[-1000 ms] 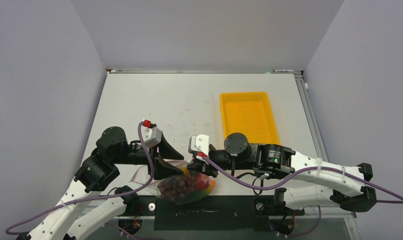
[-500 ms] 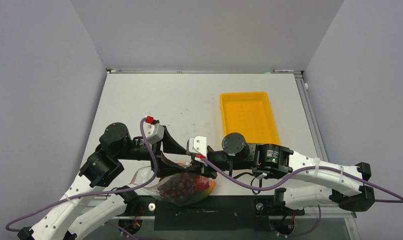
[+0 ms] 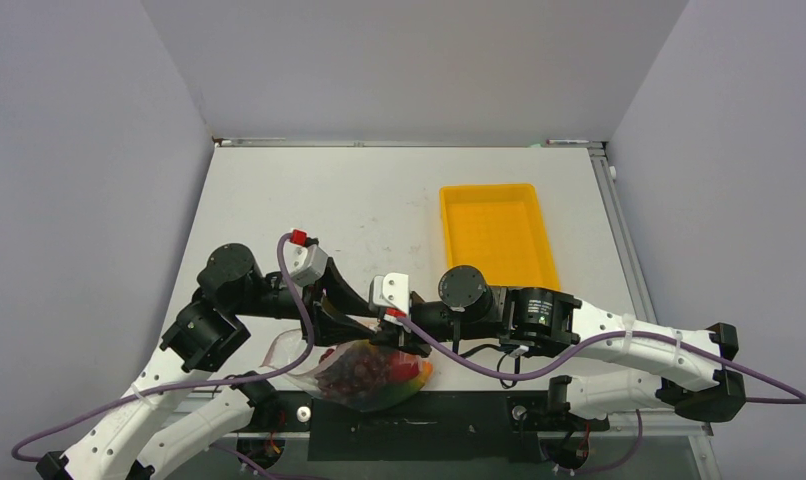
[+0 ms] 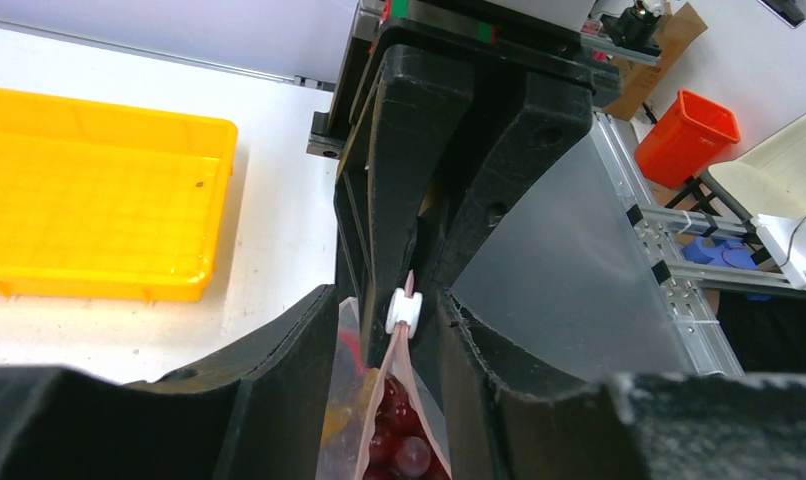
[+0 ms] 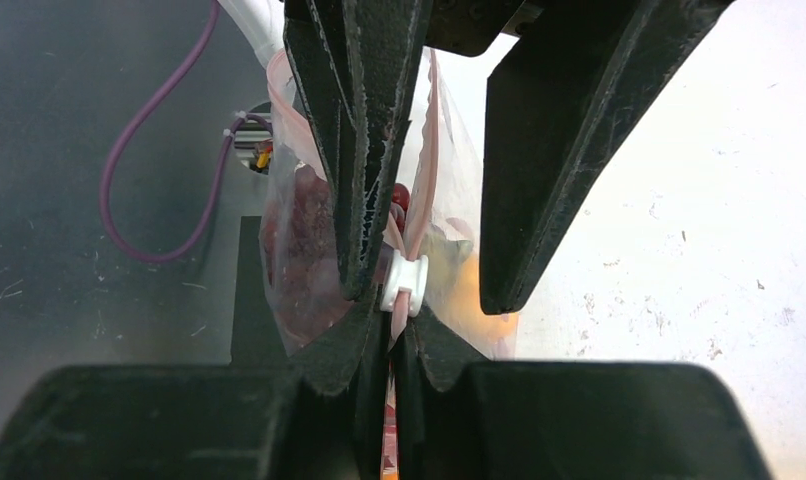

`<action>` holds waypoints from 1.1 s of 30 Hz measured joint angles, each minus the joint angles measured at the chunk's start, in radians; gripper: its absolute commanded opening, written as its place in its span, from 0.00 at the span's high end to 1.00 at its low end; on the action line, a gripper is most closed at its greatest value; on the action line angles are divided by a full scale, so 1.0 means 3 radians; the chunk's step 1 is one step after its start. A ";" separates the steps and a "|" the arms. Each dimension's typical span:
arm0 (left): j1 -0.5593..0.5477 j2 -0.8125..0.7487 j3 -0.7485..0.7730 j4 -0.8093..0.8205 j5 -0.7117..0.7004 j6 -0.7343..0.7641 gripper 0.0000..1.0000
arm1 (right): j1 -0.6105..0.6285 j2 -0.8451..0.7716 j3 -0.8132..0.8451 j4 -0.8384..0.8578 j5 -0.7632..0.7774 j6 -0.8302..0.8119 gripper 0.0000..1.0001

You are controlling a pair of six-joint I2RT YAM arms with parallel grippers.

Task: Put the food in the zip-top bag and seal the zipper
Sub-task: Zip the zipper food storage bag at the center of the board.

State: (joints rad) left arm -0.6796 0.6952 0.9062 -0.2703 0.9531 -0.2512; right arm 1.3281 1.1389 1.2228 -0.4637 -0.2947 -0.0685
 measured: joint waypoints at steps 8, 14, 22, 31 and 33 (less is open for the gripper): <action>0.0000 0.0013 0.0000 0.0015 0.0050 -0.0006 0.93 | 0.0000 -0.0001 0.0000 0.0003 0.0078 0.0001 0.95; 0.0001 0.0011 0.0000 0.0013 0.0075 0.0017 1.00 | 0.0000 -0.0006 0.0000 0.0005 0.0122 0.0001 0.95; 0.0000 -0.0013 0.0000 -0.0004 0.0036 0.0081 1.00 | 0.0000 -0.0113 -0.0085 0.0064 0.0209 0.0005 0.95; -0.0004 -0.0029 0.0014 -0.0084 -0.0099 0.0175 1.00 | 0.0000 -0.0355 -0.0209 0.0112 0.0296 0.0008 0.95; -0.0005 -0.0029 0.0017 -0.0113 -0.0125 0.0186 1.00 | 0.0000 -0.0440 -0.0261 0.0146 0.0315 0.0013 0.95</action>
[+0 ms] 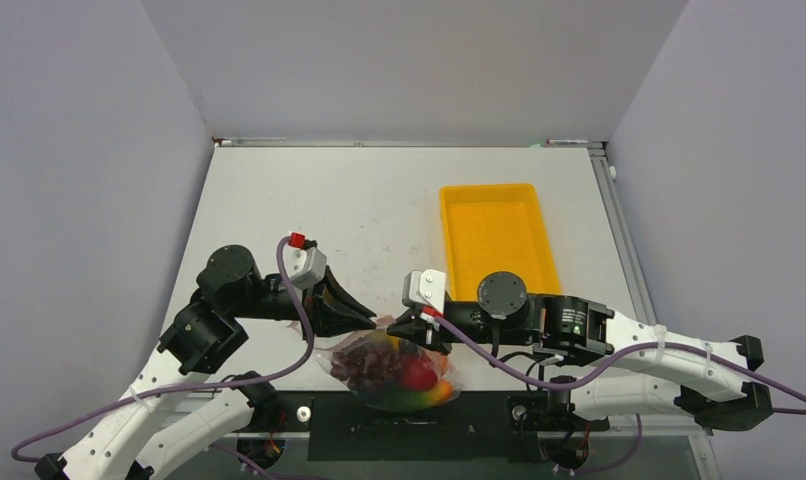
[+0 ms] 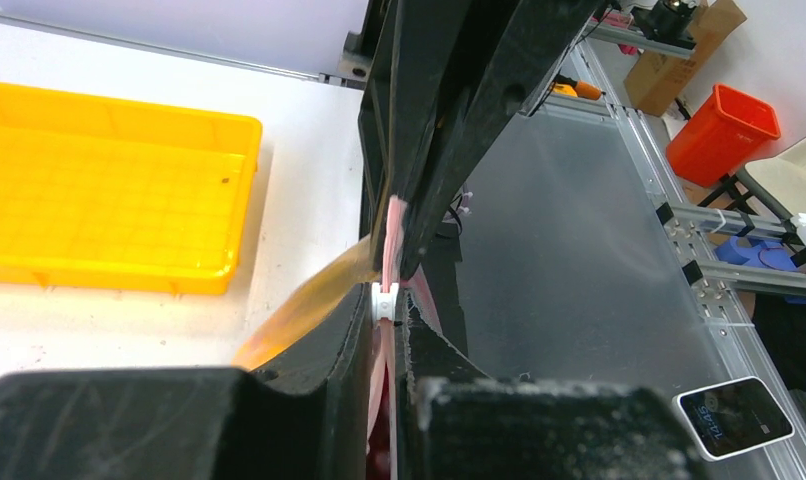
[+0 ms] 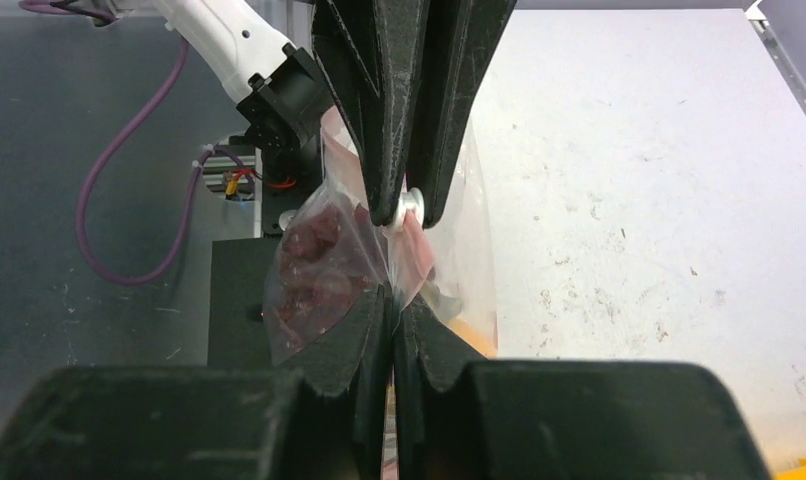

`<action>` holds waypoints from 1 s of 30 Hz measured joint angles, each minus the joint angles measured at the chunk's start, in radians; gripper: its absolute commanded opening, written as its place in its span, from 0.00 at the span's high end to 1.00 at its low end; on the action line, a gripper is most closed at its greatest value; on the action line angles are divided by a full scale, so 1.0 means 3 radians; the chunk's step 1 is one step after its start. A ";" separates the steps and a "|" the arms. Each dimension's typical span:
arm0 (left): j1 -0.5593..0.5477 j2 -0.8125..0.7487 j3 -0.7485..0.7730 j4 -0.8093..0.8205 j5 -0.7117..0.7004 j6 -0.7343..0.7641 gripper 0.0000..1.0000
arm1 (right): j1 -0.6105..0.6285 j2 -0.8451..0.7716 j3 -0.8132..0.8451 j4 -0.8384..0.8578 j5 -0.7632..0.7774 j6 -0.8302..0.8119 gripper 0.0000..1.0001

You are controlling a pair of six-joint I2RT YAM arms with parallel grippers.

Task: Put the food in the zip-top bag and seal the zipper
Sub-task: Zip the zipper food storage bag at the center of the board.

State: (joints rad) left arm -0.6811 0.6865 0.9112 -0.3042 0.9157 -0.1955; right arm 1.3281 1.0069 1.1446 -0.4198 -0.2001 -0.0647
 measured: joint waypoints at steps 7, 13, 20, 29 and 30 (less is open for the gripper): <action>-0.0003 -0.0010 0.0003 -0.0088 -0.0056 0.0052 1.00 | 0.0000 -0.0256 -0.0084 0.0033 0.0062 0.0020 0.95; -0.0003 -0.0017 0.0003 -0.0160 -0.0100 0.0083 1.00 | 0.0000 -0.0364 -0.0102 0.0048 0.0164 0.0038 0.95; -0.0003 -0.0045 0.0003 -0.0249 -0.0215 0.0126 1.00 | 0.0001 -0.0479 -0.0136 0.0047 0.0408 0.0071 0.95; -0.0003 -0.0145 0.0000 -0.0315 -0.0352 0.0145 1.00 | 0.0001 -0.0767 -0.0164 0.0051 0.0696 0.0079 0.95; -0.0003 -0.0146 0.0000 -0.0324 -0.0362 0.0145 1.00 | 0.0001 -0.0790 -0.0164 0.0051 0.0716 0.0079 0.95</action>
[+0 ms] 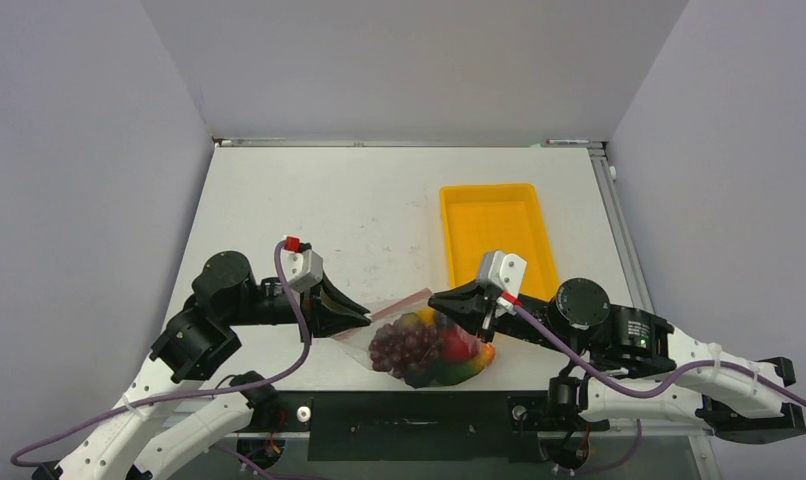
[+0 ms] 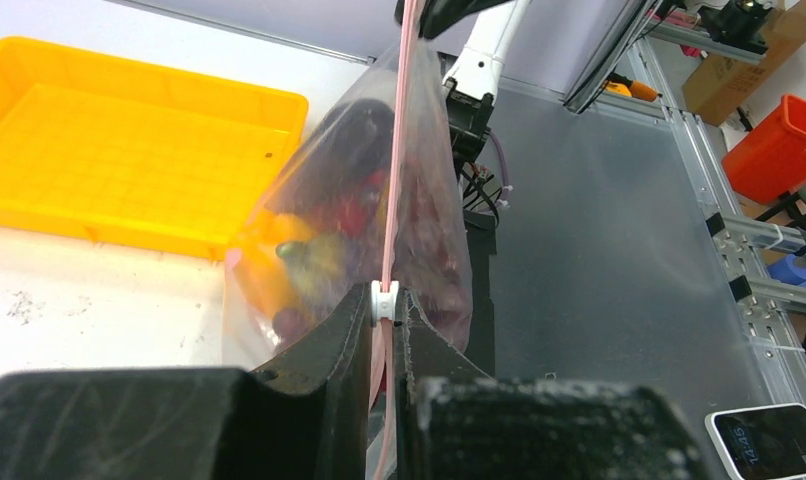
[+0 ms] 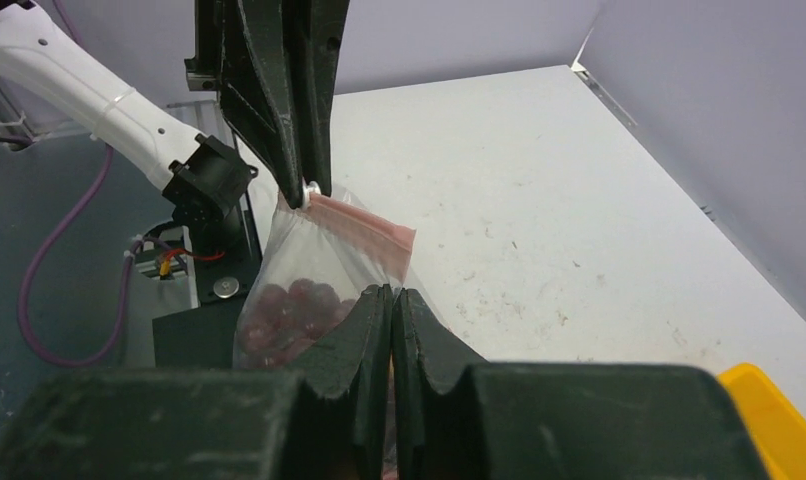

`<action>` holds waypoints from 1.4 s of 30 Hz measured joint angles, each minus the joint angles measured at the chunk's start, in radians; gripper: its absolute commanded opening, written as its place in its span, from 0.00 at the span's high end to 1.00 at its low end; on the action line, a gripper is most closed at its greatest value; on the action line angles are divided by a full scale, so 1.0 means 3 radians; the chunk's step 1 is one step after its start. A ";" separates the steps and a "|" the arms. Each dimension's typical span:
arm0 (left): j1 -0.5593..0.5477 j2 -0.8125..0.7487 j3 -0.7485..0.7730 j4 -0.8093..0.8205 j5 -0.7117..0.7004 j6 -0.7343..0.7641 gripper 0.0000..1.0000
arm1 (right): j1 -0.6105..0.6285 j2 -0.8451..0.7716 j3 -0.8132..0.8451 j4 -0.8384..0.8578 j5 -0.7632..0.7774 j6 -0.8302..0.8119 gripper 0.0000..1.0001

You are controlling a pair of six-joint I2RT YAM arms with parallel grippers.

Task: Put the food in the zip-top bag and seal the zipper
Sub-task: Zip the zipper food storage bag at the center of the board.

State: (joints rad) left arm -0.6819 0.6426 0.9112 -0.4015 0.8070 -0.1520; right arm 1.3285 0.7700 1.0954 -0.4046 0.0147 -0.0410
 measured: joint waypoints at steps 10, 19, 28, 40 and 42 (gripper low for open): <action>0.0000 -0.0037 -0.0010 -0.0100 -0.0149 -0.0009 1.00 | -0.0001 -0.0153 -0.0056 -0.0009 0.0130 0.0003 0.95; 0.0000 -0.0024 0.0008 -0.0323 -0.0159 -0.0018 1.00 | -0.0001 0.0070 0.0008 -0.0078 0.0103 -0.0014 0.70; 0.0001 0.0097 0.0103 -0.0500 -0.0159 -0.0009 1.00 | -0.0001 0.0367 0.0175 -0.0182 -0.0039 -0.0168 0.35; 0.0001 0.0135 0.0127 -0.0523 -0.0079 0.0013 1.00 | -0.0001 0.0918 0.0540 -0.0356 -0.0492 -0.0518 0.27; 0.0001 0.0137 0.0127 -0.0524 -0.0062 0.0015 1.00 | -0.0001 0.1029 0.0551 -0.0408 -0.0558 -0.0558 0.27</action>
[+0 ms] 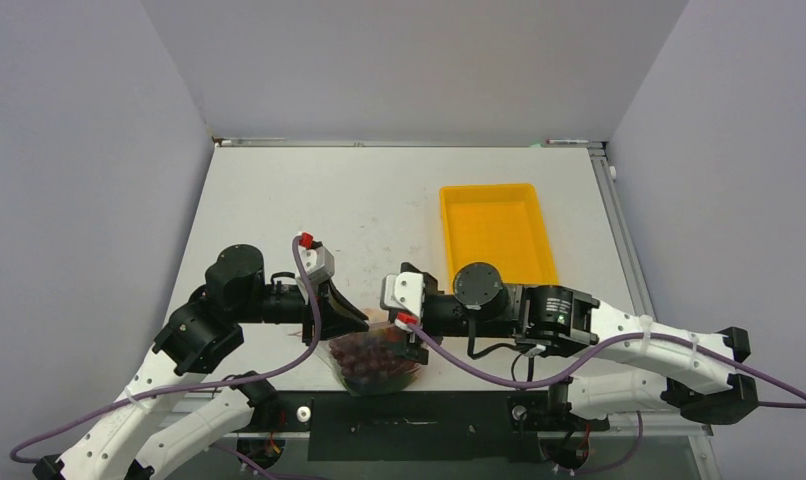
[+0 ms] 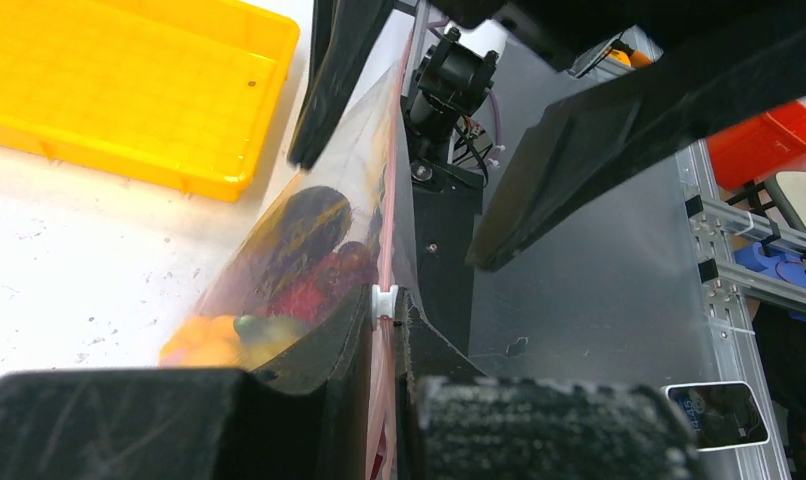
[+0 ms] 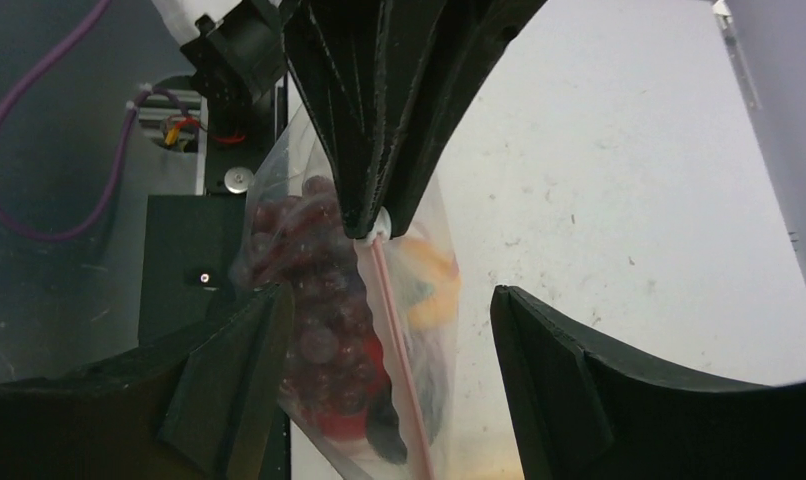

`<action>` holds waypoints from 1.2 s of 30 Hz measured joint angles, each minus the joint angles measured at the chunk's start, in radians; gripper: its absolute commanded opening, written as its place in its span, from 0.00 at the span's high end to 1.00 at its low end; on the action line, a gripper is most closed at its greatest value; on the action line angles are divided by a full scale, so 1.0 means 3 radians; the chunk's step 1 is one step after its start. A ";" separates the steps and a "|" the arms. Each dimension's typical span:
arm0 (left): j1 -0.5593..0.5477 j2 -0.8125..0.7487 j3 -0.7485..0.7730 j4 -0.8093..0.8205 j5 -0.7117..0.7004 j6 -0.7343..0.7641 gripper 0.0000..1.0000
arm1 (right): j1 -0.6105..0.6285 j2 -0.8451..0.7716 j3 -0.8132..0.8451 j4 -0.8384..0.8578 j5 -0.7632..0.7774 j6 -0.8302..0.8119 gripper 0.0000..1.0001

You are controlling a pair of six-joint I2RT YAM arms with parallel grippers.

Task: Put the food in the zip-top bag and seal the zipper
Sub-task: Zip the zipper food storage bag at the center of the board.

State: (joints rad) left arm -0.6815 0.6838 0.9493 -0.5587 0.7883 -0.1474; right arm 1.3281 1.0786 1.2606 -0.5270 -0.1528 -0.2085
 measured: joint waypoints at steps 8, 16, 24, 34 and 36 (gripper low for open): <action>0.0000 0.0000 0.0000 0.0000 0.0029 0.0009 1.00 | -0.0008 0.0257 0.0000 -0.0104 -0.0209 -0.0090 0.59; 0.0000 -0.0011 0.0000 -0.0006 0.0037 0.0013 1.00 | -0.0065 0.0289 0.0017 -0.0131 -0.0308 -0.0092 0.92; -0.0001 -0.0037 0.0000 -0.0064 0.0042 0.0031 1.00 | -0.0069 0.0326 0.0050 -0.0168 -0.0327 -0.0074 0.95; 0.0000 -0.0094 0.0000 -0.0043 0.0039 0.0078 1.00 | -0.0084 0.0203 0.0050 -0.0212 -0.0264 -0.0023 0.95; -0.0001 -0.0113 0.0000 -0.0043 0.0037 0.0088 1.00 | -0.0084 0.0131 0.0037 -0.0248 -0.0223 0.0000 0.95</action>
State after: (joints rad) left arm -0.6819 0.6498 0.9493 -0.5716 0.7994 -0.1211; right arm 1.3029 1.1179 1.2716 -0.6014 -0.2195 -0.2085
